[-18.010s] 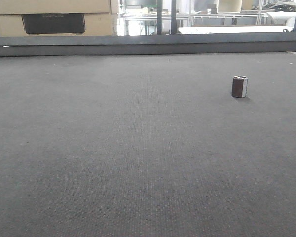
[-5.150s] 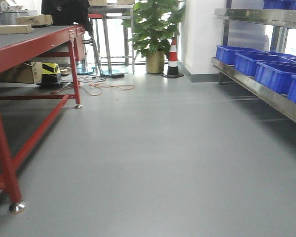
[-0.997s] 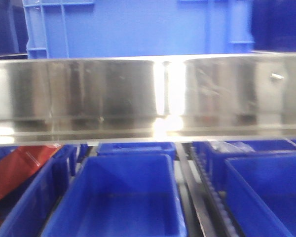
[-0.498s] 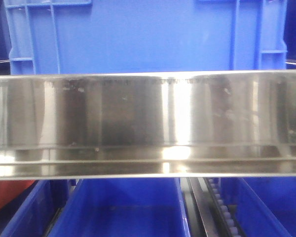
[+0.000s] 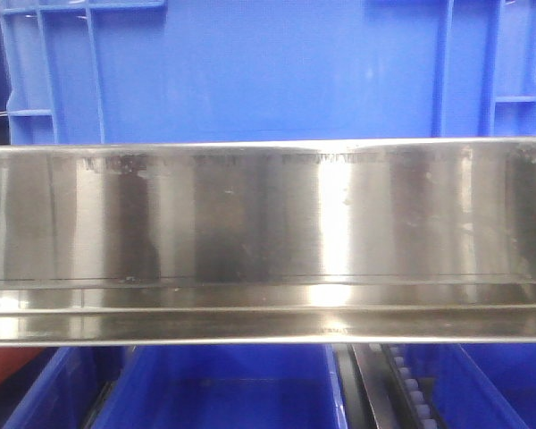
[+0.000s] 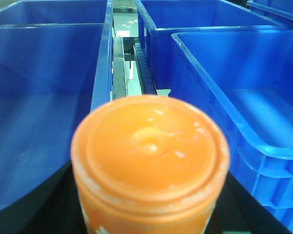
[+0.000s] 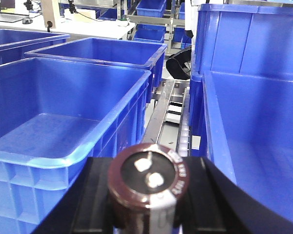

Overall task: Place cylindrical capacitor in blue bin on shelf
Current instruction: 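Position both held cylinders above the blue bins on the shelf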

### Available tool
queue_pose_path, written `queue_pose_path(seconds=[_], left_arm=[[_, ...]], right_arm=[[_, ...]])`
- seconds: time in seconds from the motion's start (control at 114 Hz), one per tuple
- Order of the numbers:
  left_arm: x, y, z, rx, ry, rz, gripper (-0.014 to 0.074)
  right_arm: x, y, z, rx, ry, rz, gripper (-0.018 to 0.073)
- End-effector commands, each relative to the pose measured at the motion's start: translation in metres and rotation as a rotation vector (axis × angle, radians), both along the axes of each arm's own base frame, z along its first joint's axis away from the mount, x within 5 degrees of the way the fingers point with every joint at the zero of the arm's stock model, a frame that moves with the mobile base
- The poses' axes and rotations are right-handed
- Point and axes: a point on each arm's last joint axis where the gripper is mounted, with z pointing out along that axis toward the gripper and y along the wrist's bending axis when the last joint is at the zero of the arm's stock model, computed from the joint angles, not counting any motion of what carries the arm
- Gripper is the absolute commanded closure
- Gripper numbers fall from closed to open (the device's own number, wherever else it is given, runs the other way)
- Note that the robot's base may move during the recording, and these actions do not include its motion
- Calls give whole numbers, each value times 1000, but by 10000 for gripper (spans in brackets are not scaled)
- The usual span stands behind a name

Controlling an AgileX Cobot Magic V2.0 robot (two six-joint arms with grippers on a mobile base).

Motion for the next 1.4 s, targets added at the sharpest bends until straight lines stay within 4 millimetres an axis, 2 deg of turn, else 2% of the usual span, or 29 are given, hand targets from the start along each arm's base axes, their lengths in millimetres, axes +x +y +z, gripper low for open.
queue_pose_path(seconds=[0.0,0.848,0.962,1.04,1.154,1.259,1.39], left_arm=[[-1,0,3,-6,-27,-7,707],[-2,-1,2,-16,-15,-13,707],[-1,-2,8,-25,-54,-16,707],[6,-4,16,-28,-58,-26,707],[27,-20,29,0,-31,-136,707],[49,-42,47,-61,-9,-248,707],[88,-81,59,-23,36,-379,707]], right_arm=[[0,-1,3,-2,-28,-5,722],[0,-1,3,0,-32,-5,722],[0,-1,4,3,-44,-7,722],[0,0,5,9,-45,-4,722],[0,1,5,31,-40,7,722],[0,1,5,36,-39,10,722],[0,1,5,36,-39,10,722]])
